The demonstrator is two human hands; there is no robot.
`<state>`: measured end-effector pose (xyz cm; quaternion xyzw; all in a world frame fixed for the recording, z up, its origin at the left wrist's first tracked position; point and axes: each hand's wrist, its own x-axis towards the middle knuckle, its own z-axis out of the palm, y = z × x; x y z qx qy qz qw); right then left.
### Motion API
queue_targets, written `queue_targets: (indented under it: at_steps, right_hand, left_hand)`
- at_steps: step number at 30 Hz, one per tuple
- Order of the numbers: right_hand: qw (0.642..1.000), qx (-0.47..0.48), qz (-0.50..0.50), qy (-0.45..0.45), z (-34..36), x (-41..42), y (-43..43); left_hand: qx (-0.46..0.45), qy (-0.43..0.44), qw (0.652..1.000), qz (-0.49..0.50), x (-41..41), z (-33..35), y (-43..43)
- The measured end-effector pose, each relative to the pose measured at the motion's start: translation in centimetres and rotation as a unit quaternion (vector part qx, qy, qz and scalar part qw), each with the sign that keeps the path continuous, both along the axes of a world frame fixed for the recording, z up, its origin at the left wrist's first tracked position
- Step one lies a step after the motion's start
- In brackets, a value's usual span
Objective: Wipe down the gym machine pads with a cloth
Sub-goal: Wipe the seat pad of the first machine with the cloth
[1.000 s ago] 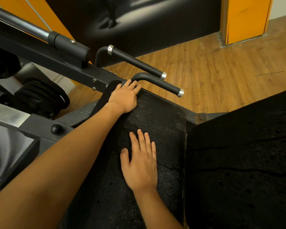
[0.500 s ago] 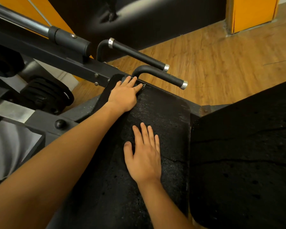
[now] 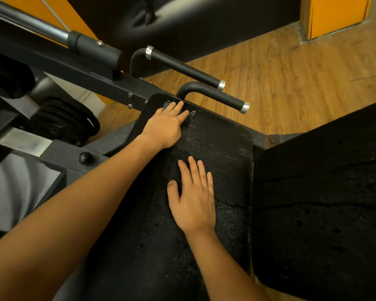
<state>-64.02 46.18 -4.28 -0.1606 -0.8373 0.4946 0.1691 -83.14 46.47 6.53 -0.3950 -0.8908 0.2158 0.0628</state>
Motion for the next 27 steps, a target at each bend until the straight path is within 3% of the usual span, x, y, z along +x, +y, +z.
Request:
queue_targets:
  at_steps: [27]
  right_hand:
    - [1.000, 0.001, 0.001, -0.002, -0.2, -0.1, -0.1]
  left_hand:
    - [0.017, -0.031, 0.999, 0.008, 0.7, 0.4, -0.2]
